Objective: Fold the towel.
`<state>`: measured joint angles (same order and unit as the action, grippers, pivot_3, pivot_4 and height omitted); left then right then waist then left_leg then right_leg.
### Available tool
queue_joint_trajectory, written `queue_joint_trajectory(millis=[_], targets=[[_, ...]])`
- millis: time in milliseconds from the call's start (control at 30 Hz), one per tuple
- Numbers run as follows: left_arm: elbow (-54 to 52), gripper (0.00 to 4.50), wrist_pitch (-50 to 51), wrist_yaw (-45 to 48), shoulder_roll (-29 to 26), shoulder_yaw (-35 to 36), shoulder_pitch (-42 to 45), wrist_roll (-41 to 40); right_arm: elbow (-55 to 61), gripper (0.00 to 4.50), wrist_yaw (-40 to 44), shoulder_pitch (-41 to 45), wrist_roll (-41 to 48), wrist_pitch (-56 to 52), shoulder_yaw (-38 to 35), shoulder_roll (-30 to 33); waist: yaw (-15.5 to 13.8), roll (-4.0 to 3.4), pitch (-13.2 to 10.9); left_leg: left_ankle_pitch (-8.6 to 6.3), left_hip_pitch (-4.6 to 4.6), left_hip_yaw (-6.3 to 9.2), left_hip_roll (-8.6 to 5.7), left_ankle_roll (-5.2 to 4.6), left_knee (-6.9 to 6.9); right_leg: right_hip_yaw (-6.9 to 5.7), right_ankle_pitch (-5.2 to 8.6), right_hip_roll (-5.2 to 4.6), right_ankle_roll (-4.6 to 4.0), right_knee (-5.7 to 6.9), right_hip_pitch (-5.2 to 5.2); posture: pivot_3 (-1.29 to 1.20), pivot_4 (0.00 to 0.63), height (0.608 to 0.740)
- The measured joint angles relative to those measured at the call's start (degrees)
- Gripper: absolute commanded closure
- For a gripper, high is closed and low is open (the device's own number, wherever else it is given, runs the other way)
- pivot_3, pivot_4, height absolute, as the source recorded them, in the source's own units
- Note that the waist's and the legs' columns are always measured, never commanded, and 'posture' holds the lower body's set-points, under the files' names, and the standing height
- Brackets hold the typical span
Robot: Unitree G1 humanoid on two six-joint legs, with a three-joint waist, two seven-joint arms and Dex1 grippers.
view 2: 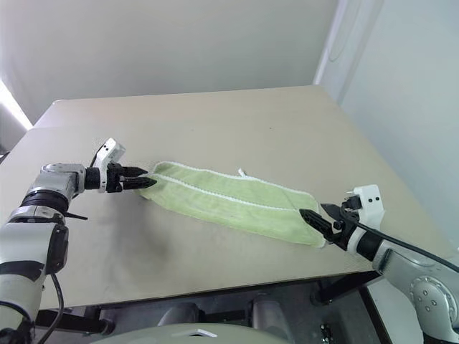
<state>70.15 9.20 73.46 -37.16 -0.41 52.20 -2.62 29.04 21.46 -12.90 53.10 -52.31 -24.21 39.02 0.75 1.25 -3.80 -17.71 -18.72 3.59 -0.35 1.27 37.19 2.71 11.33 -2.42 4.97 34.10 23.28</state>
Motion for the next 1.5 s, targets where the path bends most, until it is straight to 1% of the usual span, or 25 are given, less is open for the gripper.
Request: queue_joint_trajectory(millis=[200,367,467,533,567,733,767,967,1300,1500], targets=[[1.40,0.91,-0.80,-2.42,1.79,-0.01,0.43,0.95,0.56,0.85,-1.16,-0.60,-0.02,0.04,-0.40,-0.61,-0.03,0.00,0.00,0.00,-0.01,0.00,0.00,0.00,-0.01,0.00,0.00,0.00,0.00,0.00,0.01,0.00,0.000,0.740],[1.70,0.91,-1.32,-1.72,2.57,-0.54,0.43,2.08,1.50,0.85,-2.14,-1.20,-0.05,0.05,-0.39,-1.78,0.08,0.00,0.00,0.00,-0.06,0.00,0.00,0.00,-0.01,0.00,0.00,0.01,0.00,-0.01,0.04,0.00,0.000,0.740],[1.70,1.51,-1.31,-0.04,2.57,-0.53,0.43,2.07,1.82,0.81,-2.49,-1.42,-0.07,0.06,-0.40,-1.88,0.03,0.00,0.00,0.00,-0.07,0.00,0.00,0.00,0.00,0.00,0.00,0.01,0.00,-0.01,0.05,0.00,0.000,0.740],[1.70,2.20,-1.22,1.44,2.56,-0.52,0.44,2.06,2.12,0.81,-2.56,-1.83,-0.12,0.10,-0.40,-1.90,0.01,0.00,0.00,0.00,-0.08,0.00,0.00,0.00,0.00,0.00,0.00,0.00,0.00,-0.01,0.05,0.00,0.000,0.740],[1.70,2.48,-1.14,2.07,2.55,-0.51,0.44,2.05,2.13,0.81,-2.56,-1.98,-0.23,0.11,-0.40,-1.90,0.01,0.00,0.00,0.00,-0.08,0.00,0.00,0.00,0.00,0.00,0.00,0.00,0.00,-0.01,0.05,0.00,0.000,0.740],[1.69,4.39,-0.67,4.04,2.44,-0.18,0.44,1.88,2.12,0.81,-2.56,-1.86,-1.72,0.23,-0.20,-1.90,0.04,0.00,0.00,0.00,-0.09,0.00,0.00,0.00,0.00,0.00,0.00,0.00,0.00,-0.01,0.05,0.00,0.000,0.740],[1.69,4.46,-0.60,4.44,2.38,-0.01,0.44,1.87,2.11,0.81,-2.56,-1.75,-2.25,0.24,-0.01,-1.90,0.04,0.00,0.00,0.00,-0.08,0.00,0.00,0.00,0.00,0.00,0.00,0.01,0.00,-0.01,0.05,0.00,0.000,0.740],[1.58,4.46,-0.75,6.32,1.39,1.00,0.43,1.40,1.84,0.81,-1.79,-1.63,-3.59,0.20,0.76,-1.89,0.04,0.00,0.00,0.00,-0.10,0.00,0.00,0.00,0.00,0.00,0.00,0.00,0.00,-0.01,0.06,0.00,0.000,0.740],[1.20,4.46,-1.94,4.49,1.10,1.13,0.34,1.66,-0.28,0.81,-2.09,-0.97,-2.16,-4.83,0.73,-1.87,0.02,0.00,0.00,0.00,-0.11,0.01,0.00,0.00,0.00,0.00,0.00,0.00,0.00,-0.01,0.07,0.00,0.000,0.740],[1.20,4.46,-2.36,3.75,1.10,1.14,0.30,1.95,-2.31,0.81,-2.74,-0.57,-3.58,-4.93,0.75,-1.87,0.00,0.00,0.00,0.00,-0.13,0.01,0.00,0.00,0.00,0.00,0.00,0.00,0.00,-0.01,0.08,0.00,0.000,0.740]])
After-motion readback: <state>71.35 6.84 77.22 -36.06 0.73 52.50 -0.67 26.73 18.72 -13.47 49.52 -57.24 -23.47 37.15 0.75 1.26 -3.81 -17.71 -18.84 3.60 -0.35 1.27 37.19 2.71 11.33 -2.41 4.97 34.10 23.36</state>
